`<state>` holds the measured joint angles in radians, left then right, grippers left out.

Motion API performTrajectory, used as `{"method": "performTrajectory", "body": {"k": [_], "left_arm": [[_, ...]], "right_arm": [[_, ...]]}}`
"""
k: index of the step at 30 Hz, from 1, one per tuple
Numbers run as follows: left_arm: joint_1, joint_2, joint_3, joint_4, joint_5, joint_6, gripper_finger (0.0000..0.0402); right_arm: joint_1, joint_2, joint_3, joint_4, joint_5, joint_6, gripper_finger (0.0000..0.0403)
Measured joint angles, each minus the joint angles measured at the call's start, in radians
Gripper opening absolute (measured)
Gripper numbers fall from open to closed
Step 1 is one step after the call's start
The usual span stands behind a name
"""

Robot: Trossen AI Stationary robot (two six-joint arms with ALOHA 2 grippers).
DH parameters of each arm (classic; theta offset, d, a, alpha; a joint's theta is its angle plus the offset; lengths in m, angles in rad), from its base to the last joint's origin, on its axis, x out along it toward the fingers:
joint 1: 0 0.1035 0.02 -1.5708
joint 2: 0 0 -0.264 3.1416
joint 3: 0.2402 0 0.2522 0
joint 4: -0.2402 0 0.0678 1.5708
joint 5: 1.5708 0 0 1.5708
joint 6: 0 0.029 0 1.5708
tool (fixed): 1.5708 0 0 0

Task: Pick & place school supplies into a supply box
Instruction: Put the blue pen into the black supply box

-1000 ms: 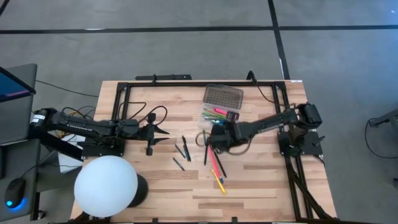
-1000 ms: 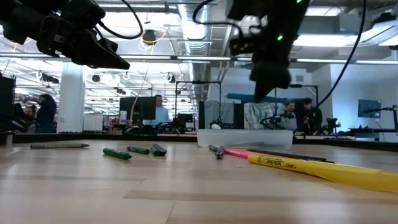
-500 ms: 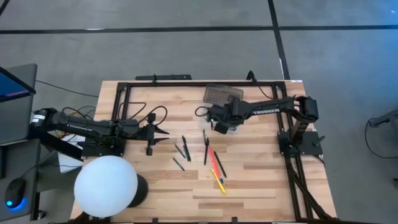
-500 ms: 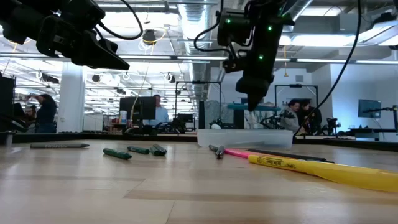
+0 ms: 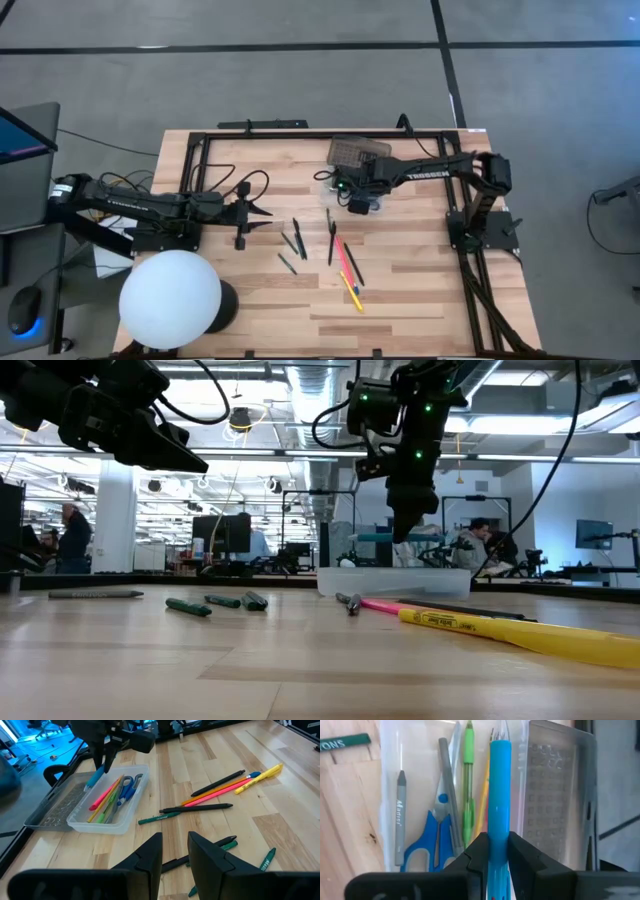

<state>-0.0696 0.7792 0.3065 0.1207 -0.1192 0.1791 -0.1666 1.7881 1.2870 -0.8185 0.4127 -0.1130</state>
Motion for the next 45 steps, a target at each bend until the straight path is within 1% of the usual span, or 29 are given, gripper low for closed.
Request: {"method": "performTrajectory", "body": {"k": [6, 10, 16, 20, 22, 30, 36, 40, 45], "left_arm": [[0.000, 0.000, 0.000, 0.000, 0.000, 0.000, 0.0087], [0.000, 0.000, 0.000, 0.000, 0.000, 0.000, 0.0087], [0.000, 0.000, 0.000, 0.001, 0.000, 0.000, 0.0087], [0.000, 0.000, 0.000, 0.001, 0.000, 0.000, 0.0087], [0.000, 0.000, 0.000, -0.001, 0.000, 0.000, 0.0087], [0.000, 0.000, 0.000, -0.003, 0.000, 0.000, 0.0087], [0.000, 0.000, 0.000, -0.003, 0.001, -0.003, 0.0087], [0.000, 0.000, 0.000, -0.003, 0.002, -0.003, 0.0087], [0.000, 0.000, 0.000, -0.003, 0.002, -0.003, 0.0087]], "right_arm": [[-0.033, 0.000, 0.000, -0.001, -0.049, 0.038, 0.0050], [-0.053, 0.000, 0.000, -0.002, -0.055, 0.083, 0.0051], [-0.065, 0.034, 0.000, 0.005, -0.102, 0.063, 0.0051], [-0.065, 0.090, 0.000, 0.011, -0.099, 0.003, 0.0051], [-0.065, 0.114, -0.001, 0.015, -0.093, 0.000, 0.0052], [-0.079, 0.114, 0.000, 0.038, -0.097, 0.008, 0.0052], [-0.091, 0.114, 0.000, 0.038, -0.098, 0.047, 0.0053], [-0.098, 0.114, 0.000, 0.039, -0.098, 0.061, 0.0067], [-0.098, 0.114, 0.000, 0.042, -0.098, 0.062, 0.0099]]}}
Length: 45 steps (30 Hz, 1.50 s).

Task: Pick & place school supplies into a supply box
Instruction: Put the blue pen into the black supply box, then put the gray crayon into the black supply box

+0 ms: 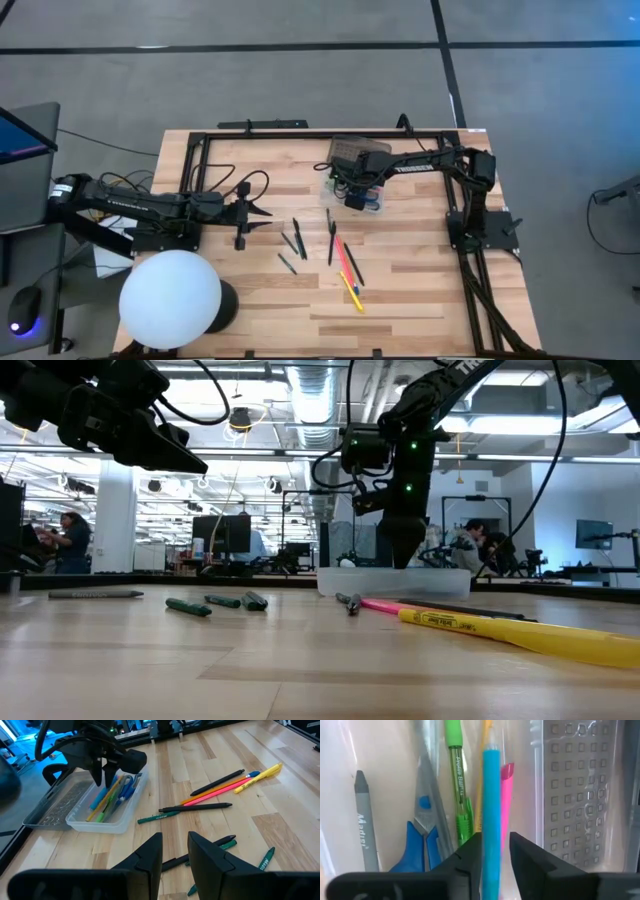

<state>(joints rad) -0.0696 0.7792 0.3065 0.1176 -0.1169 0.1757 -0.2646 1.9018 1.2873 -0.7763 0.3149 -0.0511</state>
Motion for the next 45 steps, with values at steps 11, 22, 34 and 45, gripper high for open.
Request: {"method": "performTrajectory", "body": {"k": [11, 22, 34, 45], "left_arm": [[0.000, 0.000, 0.000, -0.033, 0.001, 0.001, 0.0087], [-0.001, 0.008, 0.000, -0.151, -0.005, -0.111, 0.0087], [-0.001, 0.008, 0.031, -0.411, -0.214, -0.467, 0.0087], [-0.001, 0.008, 0.032, -0.523, -0.093, -0.557, 0.0087]], "right_arm": [[0.066, -0.039, 0.000, -0.073, 0.042, -0.003, 0.0142], [0.311, -0.272, 0.000, -0.087, 0.111, 0.096, 0.0114], [0.669, -0.330, -0.068, -0.090, 0.382, 0.272, 0.0112], [0.923, -0.330, -0.223, -0.095, 0.732, 0.625, 0.0112]]}}
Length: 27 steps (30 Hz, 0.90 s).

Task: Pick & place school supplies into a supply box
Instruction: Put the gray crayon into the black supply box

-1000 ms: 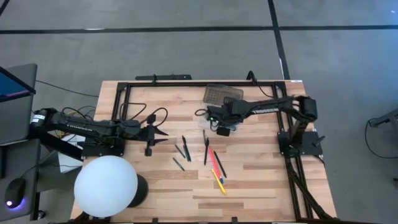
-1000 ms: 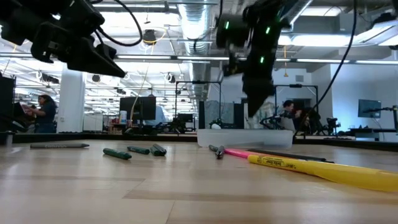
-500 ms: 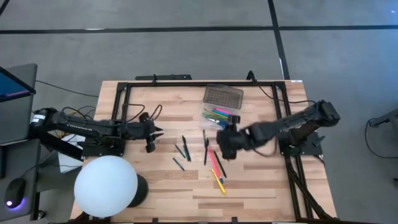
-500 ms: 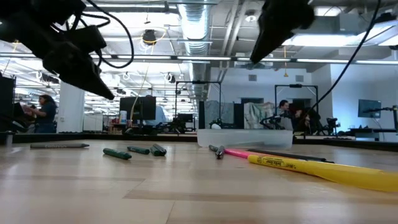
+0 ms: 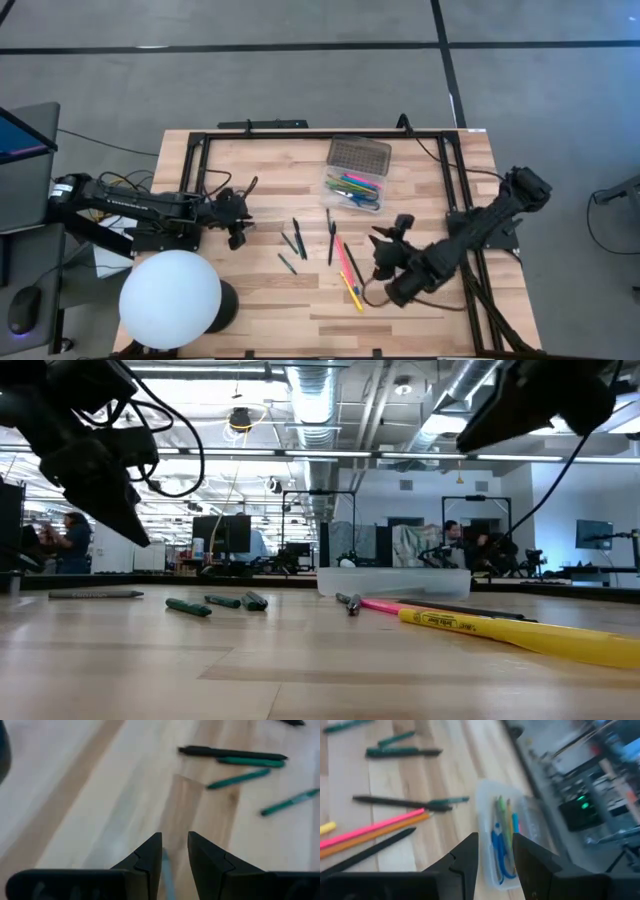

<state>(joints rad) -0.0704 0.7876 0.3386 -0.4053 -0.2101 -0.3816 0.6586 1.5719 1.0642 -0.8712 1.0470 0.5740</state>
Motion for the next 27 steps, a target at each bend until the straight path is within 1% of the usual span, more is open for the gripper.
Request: {"method": "performTrajectory", "body": {"k": [2, 5, 9, 13, 20, 27], "left_arm": [[-0.001, 0.002, 0.000, -0.014, 0.020, -0.027, 0.0087], [-0.001, 0.024, 0.000, -0.051, 0.017, -0.092, 0.0087], [-0.001, 0.085, 0.000, -0.087, 0.019, -0.175, 0.0087], [-0.001, 0.165, 0.000, -0.086, 0.023, -0.204, 0.0087], [0.000, 0.295, 0.005, -0.034, 0.092, -0.192, 0.0087], [0.000, 0.361, 0.059, -0.074, 0.080, -0.181, 0.0087]], "right_arm": [[0.040, 0.000, -0.010, -0.006, 0.071, 0.046, 0.0112], [0.094, 0.000, -0.010, -0.019, 0.144, 0.081, 0.0112], [0.159, -0.001, -0.010, -0.014, 0.214, 0.082, 0.0112], [0.197, -0.002, -0.010, -0.015, 0.260, 0.102, 0.0112], [0.209, -0.002, -0.010, -0.017, 0.271, 0.107, 0.0112], [0.203, -0.002, -0.010, -0.017, 0.265, 0.108, 0.0112]]}}
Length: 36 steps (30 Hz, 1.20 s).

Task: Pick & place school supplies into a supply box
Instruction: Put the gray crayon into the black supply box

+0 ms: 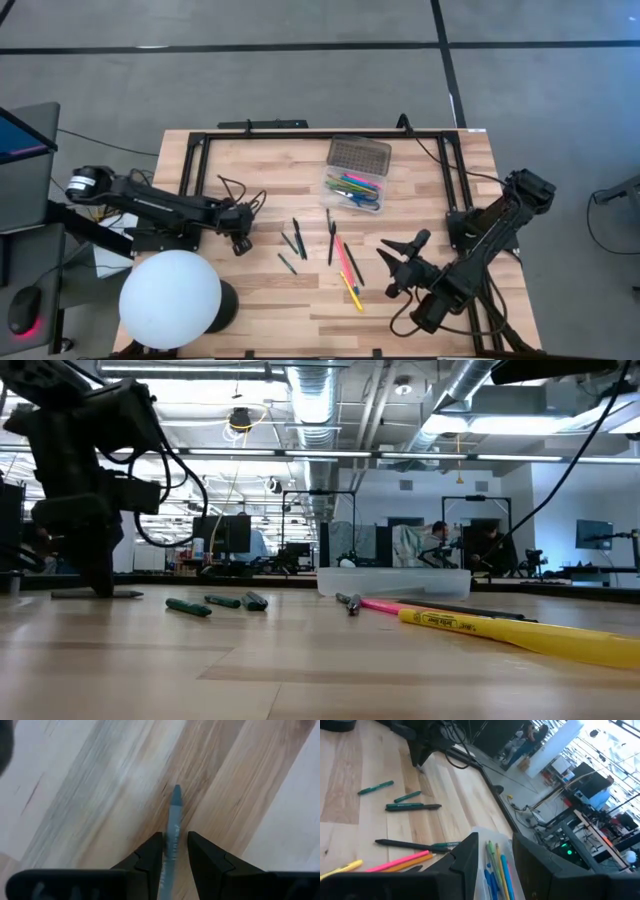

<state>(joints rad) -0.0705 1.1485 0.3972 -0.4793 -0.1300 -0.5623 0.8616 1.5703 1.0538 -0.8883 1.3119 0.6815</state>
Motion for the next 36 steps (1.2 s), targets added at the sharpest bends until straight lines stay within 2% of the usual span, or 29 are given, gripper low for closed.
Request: {"method": "performTrajectory", "body": {"k": [10, 14, 22, 30, 36], "left_arm": [[-0.013, 0.192, 0.124, -0.154, 0.028, 0.067, 0.0087], [-0.017, 0.246, 0.168, -0.169, 0.028, 0.145, 0.0086], [-0.013, 0.260, 0.203, -0.170, 0.004, 0.264, 0.0086], [0.040, 0.259, 0.204, -0.167, 0.081, 0.274, 0.0085], [0.042, 0.259, 0.204, -0.162, 0.092, 0.306, 0.0045]], "right_arm": [[-0.002, 0.000, 0.000, 0.003, -0.009, 0.000, 0.0112], [-0.009, 0.000, 0.000, 0.007, -0.014, 0.000, 0.0112], [-0.031, 0.000, 0.000, 0.008, -0.063, 0.002, 0.0112], [-0.060, 0.000, 0.000, 0.010, -0.084, 0.002, 0.0112], [-0.074, 0.000, 0.000, 0.011, -0.085, 0.002, 0.0112]]}}
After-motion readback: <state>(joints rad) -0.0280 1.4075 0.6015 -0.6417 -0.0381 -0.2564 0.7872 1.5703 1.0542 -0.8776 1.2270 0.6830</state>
